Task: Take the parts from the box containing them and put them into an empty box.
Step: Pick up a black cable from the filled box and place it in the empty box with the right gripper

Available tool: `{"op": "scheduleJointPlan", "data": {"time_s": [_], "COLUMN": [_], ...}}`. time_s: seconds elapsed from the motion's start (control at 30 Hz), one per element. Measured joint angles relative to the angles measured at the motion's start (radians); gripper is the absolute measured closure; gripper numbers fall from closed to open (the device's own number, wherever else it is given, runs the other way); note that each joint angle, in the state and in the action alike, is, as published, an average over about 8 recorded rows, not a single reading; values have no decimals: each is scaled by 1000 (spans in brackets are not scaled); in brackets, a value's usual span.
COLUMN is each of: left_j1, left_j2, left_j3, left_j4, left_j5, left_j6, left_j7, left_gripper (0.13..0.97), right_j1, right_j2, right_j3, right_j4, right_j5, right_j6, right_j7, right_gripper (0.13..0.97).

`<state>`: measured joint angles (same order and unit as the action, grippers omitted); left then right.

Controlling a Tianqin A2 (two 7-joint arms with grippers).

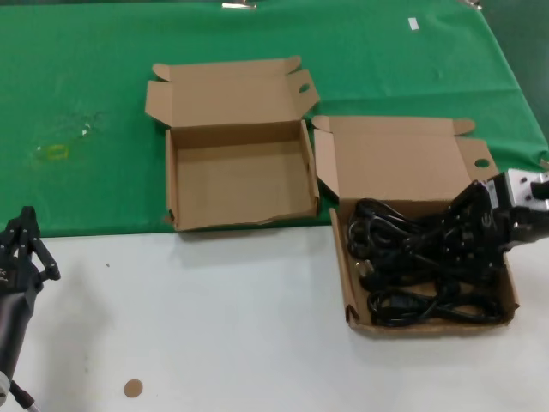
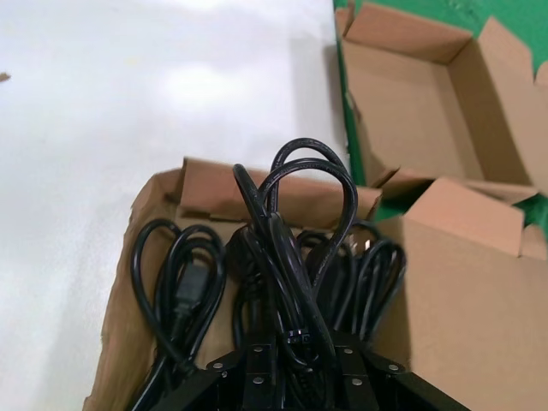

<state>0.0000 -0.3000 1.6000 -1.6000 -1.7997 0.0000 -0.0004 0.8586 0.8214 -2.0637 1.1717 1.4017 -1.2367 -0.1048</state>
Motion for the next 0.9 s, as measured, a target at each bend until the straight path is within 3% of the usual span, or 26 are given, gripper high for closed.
{"op": "scheduleJointPlan", "data": {"time_s": [0.33,0.9], "left_j1": [0,0], "left_j2": [0,0], "left_j3": [0,0], "left_j4": [0,0], "left_j5": [0,0], "left_j6": [0,0], "left_j7": [0,0], "left_gripper": [953,953], "right_j1": [93,279], "right_j2": [-58,-352], "right_j3": [-12,-98], "right_j4": [-9,-262], "right_j5": [-19,-110], "right_j6": [-15,99], "right_j7": [26,0], "right_gripper": [856,857]}}
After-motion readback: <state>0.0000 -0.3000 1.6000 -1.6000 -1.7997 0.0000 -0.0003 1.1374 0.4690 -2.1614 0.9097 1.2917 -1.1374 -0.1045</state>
